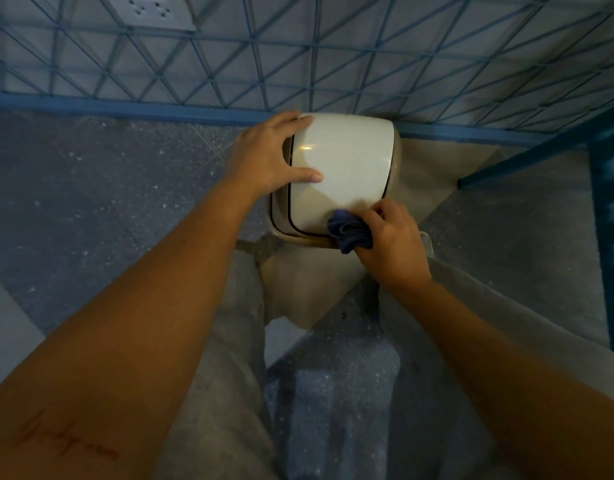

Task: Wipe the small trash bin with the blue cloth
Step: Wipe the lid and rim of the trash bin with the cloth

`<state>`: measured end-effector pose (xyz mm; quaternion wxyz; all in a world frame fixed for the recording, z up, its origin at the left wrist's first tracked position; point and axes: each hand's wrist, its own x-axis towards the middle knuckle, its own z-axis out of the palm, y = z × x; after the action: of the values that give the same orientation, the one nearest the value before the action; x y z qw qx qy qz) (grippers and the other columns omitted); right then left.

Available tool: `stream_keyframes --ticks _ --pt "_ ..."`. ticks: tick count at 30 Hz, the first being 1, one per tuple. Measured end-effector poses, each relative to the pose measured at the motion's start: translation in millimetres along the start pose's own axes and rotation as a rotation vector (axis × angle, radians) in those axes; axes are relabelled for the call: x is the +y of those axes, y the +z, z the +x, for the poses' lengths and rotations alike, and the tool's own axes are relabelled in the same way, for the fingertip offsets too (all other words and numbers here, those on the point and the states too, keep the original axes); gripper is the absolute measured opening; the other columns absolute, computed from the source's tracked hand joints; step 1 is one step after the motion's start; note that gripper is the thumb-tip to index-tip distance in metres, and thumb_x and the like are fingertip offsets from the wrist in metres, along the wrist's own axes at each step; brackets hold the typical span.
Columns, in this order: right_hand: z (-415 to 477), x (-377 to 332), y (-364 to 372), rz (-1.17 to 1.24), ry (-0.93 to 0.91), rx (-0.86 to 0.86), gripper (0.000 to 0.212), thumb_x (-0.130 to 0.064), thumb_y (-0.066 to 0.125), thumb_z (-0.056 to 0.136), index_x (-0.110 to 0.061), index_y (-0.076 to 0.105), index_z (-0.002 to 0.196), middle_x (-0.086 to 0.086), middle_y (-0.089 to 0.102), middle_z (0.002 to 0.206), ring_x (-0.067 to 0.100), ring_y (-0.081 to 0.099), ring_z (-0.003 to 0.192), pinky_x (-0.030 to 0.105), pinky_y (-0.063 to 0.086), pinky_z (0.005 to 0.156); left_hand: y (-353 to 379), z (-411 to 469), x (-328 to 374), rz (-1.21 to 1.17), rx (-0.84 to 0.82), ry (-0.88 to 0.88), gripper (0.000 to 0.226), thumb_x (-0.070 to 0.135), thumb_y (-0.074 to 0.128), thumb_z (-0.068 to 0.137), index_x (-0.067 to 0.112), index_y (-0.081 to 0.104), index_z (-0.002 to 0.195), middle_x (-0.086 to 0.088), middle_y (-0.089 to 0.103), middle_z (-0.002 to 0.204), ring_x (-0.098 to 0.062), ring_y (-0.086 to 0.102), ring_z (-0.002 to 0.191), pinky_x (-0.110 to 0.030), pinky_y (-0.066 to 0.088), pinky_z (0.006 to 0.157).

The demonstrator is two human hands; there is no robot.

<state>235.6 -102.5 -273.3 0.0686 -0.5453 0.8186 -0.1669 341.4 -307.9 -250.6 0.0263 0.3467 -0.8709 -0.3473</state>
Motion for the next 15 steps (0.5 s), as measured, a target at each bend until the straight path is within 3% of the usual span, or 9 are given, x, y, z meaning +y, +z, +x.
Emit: stream_keyframes --ticks 6,12,15 --pt "-5.7 5.4 7.9 -0.115 0.02 -0.119 0.036 -0.012 0.083 0.053 -0.009 0.07 0.086 0.015 0.059 0.077 0.035 0.058 0.065 0.033 0.047 0.054 -0.2 -2.1 1.5 0.009 0.003 0.007 0.089 0.047 0.077 0.063 0.029 0.036 0.14 0.006 0.031 0.151 -0.017 0.028 0.138 -0.043 0.017 0.113" --pt "2.4 -0.3 -10.3 -0.063 0.078 0.011 0.033 -0.01 0.077 0.061 -0.005 0.067 0.092 0.019 0.059 0.079 0.037 0.056 0.068 0.036 0.045 0.055 1.1 -0.5 -1.8 0.012 0.011 0.01 0.09 0.05 0.077 0.061 0.028 0.038 0.139 0.005 0.033 0.149 -0.019 0.031 0.137 -0.05 0.02 0.114" --pt "-0.7 1.4 -4.3 -0.125 0.066 -0.036 0.037 -0.01 0.078 0.059 -0.01 0.069 0.095 0.015 0.06 0.08 0.036 0.056 0.066 0.036 0.045 0.054 1.4 -0.6 -1.1 0.037 0.007 0.009 0.09 0.05 0.077 0.062 0.029 0.037 0.139 0.006 0.032 0.15 -0.02 0.03 0.138 -0.054 0.015 0.115"
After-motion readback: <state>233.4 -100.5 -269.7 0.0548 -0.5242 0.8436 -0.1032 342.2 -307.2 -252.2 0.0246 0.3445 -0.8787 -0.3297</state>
